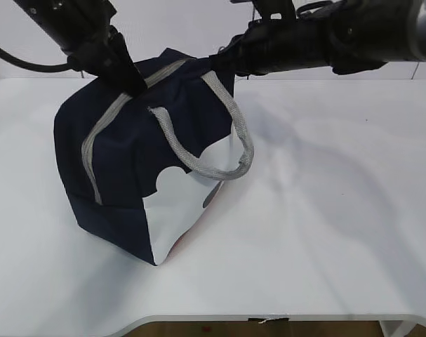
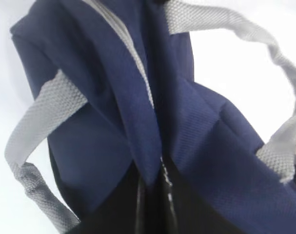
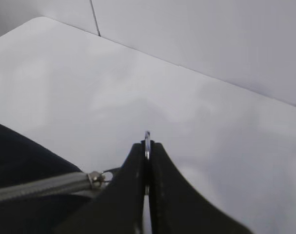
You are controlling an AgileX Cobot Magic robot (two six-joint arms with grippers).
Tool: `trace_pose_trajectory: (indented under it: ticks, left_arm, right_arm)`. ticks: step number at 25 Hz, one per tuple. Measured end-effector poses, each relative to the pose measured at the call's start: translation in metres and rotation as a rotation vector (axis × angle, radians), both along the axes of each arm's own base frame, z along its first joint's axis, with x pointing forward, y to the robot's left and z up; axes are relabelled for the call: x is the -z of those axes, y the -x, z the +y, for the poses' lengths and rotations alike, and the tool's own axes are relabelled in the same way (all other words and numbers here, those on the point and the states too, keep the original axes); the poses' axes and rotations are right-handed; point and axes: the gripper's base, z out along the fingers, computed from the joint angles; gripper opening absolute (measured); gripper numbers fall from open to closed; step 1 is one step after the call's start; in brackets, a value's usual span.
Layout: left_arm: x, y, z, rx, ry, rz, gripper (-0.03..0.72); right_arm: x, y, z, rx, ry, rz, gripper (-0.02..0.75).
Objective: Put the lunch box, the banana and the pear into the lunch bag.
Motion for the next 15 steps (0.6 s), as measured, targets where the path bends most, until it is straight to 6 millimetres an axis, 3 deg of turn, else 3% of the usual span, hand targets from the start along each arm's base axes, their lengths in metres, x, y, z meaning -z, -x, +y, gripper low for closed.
trace_pose_trajectory:
  ticks: [15]
  left_arm:
    - [-0.001,-0.002,0.003,-0.006,0.020,0.004,0.009]
  right_arm:
    - [0.042,-0.010,0.002,-0.008,-0.015,0.109,0.006]
